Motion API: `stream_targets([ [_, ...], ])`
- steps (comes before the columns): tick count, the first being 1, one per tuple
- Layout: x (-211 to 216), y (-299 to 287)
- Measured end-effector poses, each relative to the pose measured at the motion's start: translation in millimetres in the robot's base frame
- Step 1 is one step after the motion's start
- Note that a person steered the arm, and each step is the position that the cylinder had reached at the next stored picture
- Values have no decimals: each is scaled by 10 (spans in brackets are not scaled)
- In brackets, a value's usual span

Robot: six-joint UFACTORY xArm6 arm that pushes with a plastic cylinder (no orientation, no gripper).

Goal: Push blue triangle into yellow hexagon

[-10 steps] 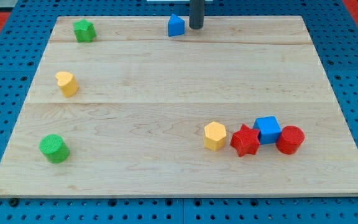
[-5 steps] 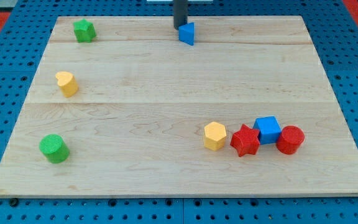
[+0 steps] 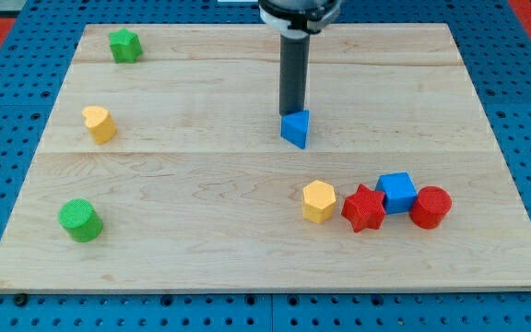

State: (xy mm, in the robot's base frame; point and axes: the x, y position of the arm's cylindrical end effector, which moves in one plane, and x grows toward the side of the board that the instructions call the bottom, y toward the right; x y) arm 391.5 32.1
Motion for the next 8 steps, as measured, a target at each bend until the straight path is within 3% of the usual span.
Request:
stream_targets([
  [3,821,299],
  [5,911,267],
  [7,1233,-218],
  [8,1195,-392],
])
